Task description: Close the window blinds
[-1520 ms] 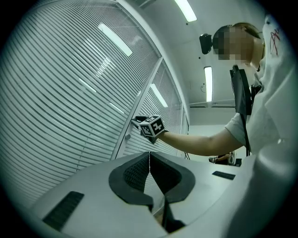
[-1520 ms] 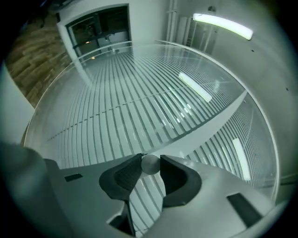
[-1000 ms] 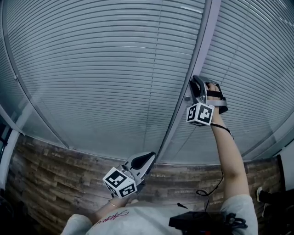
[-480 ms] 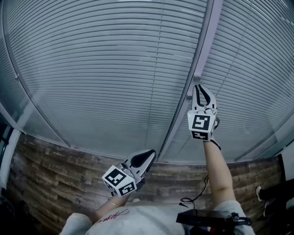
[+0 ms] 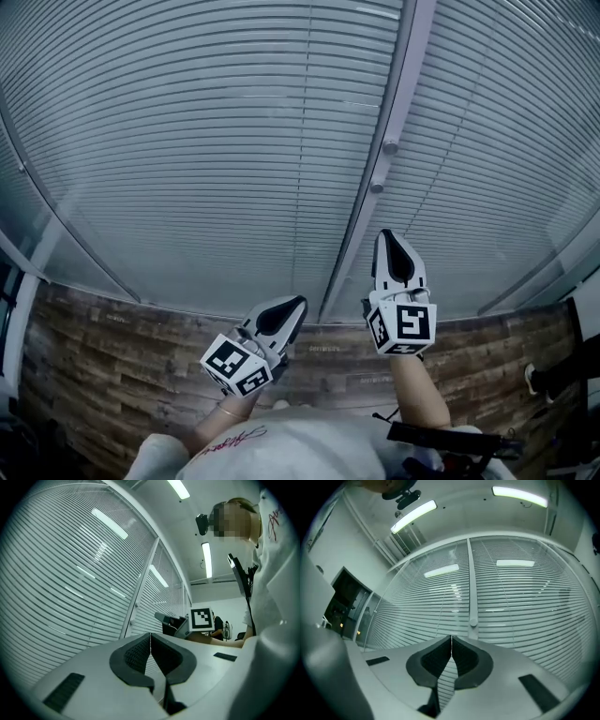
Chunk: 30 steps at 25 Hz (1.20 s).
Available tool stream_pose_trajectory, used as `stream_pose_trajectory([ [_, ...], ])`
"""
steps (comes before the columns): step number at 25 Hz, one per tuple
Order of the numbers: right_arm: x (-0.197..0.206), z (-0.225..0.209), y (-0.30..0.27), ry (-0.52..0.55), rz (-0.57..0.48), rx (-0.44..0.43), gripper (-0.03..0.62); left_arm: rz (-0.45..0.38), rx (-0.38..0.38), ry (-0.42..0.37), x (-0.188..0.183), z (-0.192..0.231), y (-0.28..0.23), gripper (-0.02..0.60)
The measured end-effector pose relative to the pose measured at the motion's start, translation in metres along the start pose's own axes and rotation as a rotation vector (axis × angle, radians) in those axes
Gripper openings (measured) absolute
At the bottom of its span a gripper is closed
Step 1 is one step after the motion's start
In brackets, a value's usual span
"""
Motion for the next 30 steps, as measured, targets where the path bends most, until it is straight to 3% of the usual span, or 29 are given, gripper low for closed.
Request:
stream_pose_trajectory([
  [7, 0.029, 0.011, 0.053, -0.072, 0.106, -0.035, 0.018, -0.021, -0.017, -0.037, 0.004, -0.002, 0.005, 0.018],
  [16, 0.048, 0.029, 0.08, -0.021, 0.192, -0.093, 0.018, -0.011, -0.025, -0.028, 0.015, -0.007, 0.01, 0.018],
  [30, 0.056, 0.052, 0.09, 0.0, 0.208, -0.18, 0.018, 0.007, -0.008, -0.043, 0.017, -0.011, 0.009, 0.018],
])
Point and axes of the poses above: the fingertips, and each gripper's own axes: y backward along the fingers, z to its left, x out of its underside, the point moved 8 cm from there along y, backward along the fingers, and after that the axes turned 14 degrees about x, right-handed, at the moved point
